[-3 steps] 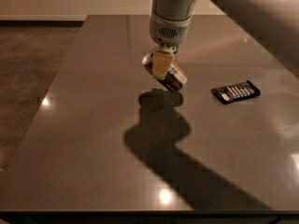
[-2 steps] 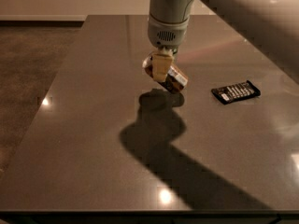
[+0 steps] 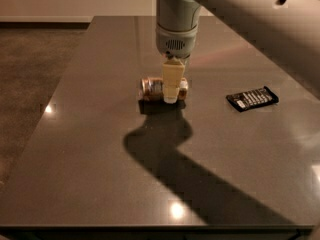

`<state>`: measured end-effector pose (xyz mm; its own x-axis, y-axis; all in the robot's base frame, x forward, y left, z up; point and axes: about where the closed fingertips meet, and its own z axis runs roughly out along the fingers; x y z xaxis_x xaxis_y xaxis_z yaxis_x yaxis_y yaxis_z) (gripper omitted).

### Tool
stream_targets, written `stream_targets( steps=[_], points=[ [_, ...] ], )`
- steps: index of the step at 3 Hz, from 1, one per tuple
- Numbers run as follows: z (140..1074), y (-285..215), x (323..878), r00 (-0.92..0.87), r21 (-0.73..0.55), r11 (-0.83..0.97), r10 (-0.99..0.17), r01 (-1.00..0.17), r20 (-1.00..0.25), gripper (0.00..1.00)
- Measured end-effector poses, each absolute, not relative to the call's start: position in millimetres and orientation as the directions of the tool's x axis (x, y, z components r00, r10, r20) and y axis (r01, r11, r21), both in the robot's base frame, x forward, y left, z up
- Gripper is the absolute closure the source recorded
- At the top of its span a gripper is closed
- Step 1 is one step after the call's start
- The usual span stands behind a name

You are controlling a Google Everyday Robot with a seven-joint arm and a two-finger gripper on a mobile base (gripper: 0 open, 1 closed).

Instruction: Knock orange can over

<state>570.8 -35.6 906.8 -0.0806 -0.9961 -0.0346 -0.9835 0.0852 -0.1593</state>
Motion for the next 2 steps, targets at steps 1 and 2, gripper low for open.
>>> stream_targets(
  steps=[1, 2],
  points=[
    [899.1, -35.3, 571.1, -0.060, -0.139, 0.062, -0.998, -0.988, -0.015, 0.00],
    [899.1, -35.3, 571.1, -0.060, -0.139, 0.062, -0.998, -0.988, -0.015, 0.00]
  ],
)
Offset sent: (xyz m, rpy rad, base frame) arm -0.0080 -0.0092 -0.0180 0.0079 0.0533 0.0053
